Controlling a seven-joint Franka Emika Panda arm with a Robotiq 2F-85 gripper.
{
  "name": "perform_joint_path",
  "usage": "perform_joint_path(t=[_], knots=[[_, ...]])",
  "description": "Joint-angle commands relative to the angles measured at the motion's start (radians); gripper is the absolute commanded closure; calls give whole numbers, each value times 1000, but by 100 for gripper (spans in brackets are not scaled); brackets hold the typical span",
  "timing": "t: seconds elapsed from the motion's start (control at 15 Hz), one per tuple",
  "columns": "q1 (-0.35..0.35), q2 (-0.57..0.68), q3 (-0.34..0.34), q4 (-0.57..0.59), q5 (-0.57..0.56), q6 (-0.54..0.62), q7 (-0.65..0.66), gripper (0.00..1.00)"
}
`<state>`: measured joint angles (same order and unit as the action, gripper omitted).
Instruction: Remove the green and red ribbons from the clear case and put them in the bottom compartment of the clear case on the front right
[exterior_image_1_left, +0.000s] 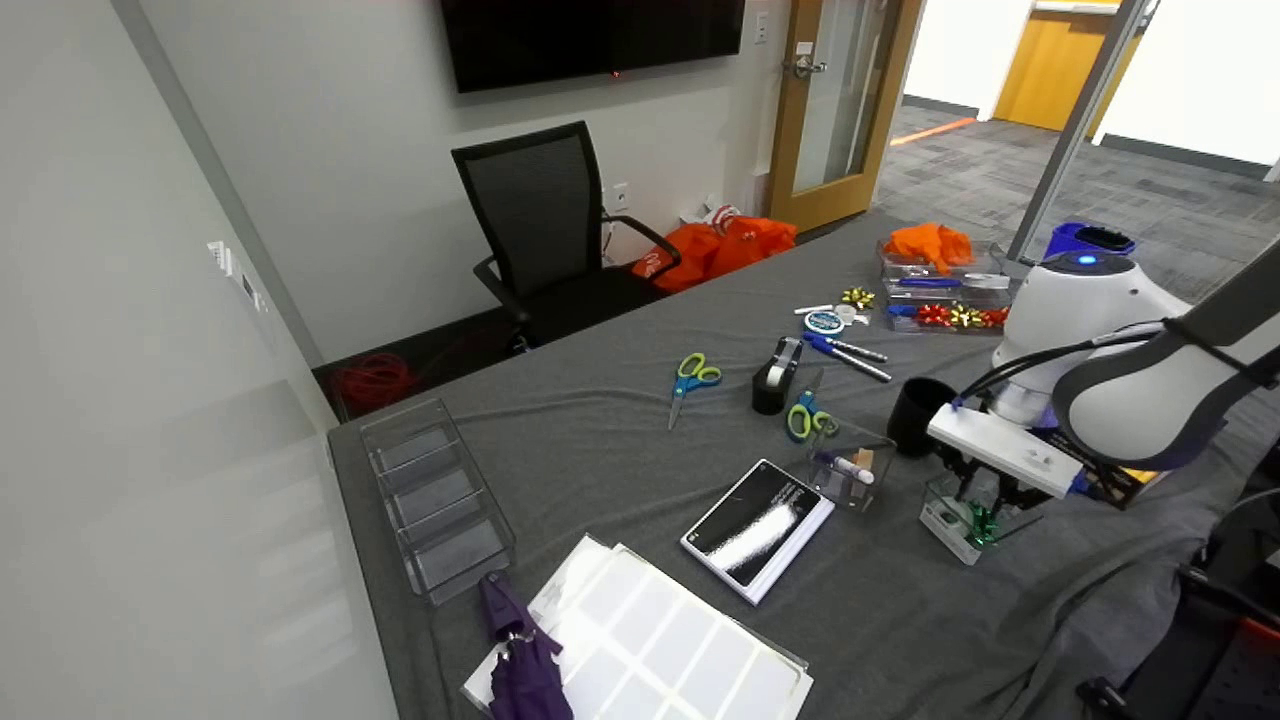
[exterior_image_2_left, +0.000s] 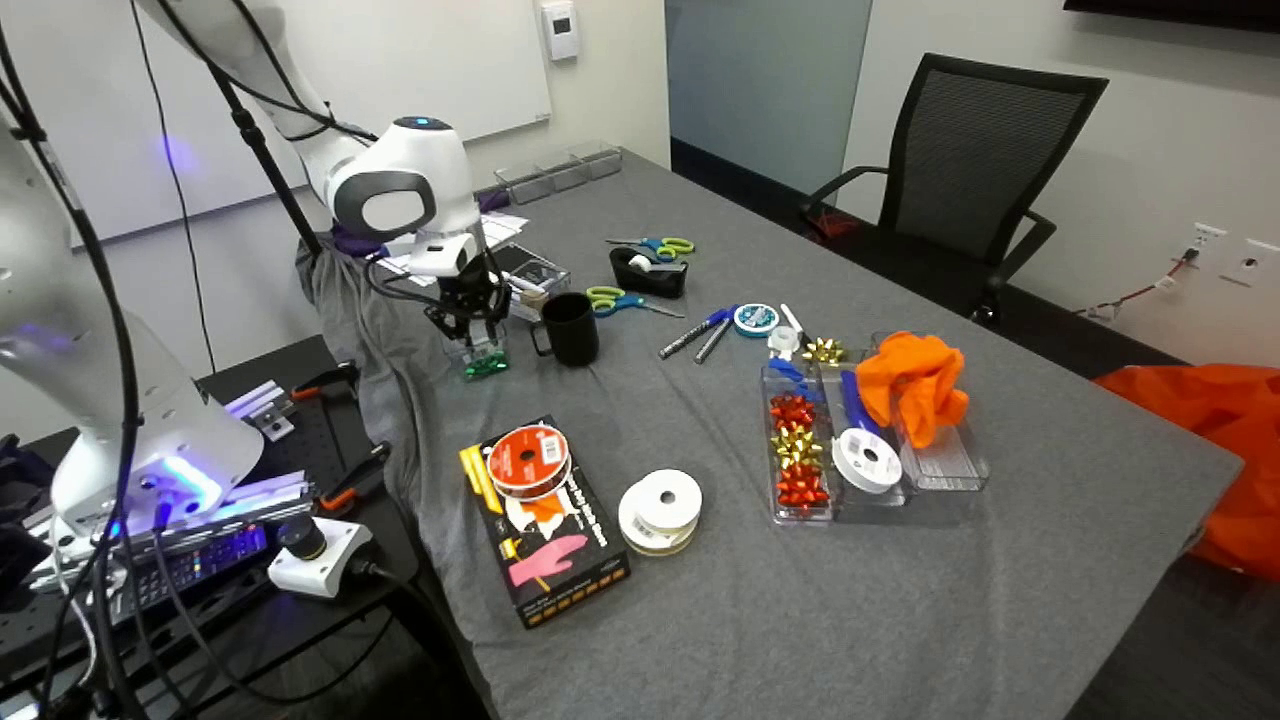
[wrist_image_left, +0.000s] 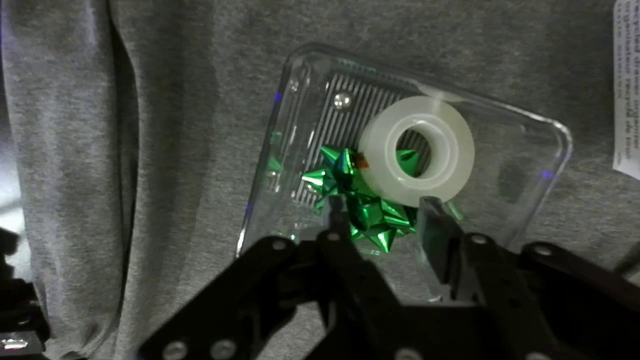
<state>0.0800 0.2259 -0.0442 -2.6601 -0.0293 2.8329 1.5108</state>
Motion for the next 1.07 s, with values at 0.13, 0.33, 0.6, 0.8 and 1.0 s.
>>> perform_joint_path(t=[0.13, 0.33, 0.6, 0.8, 1.0], knots=[[83, 71, -89, 8, -42, 82, 22, 45], [120, 80, -132, -1, -62, 120, 17, 67], [154, 83, -164, -10, -73, 143, 13, 77], [185, 107, -197, -10, -78, 166, 14, 99], [224, 139, -232, -8, -68, 182, 9, 100]])
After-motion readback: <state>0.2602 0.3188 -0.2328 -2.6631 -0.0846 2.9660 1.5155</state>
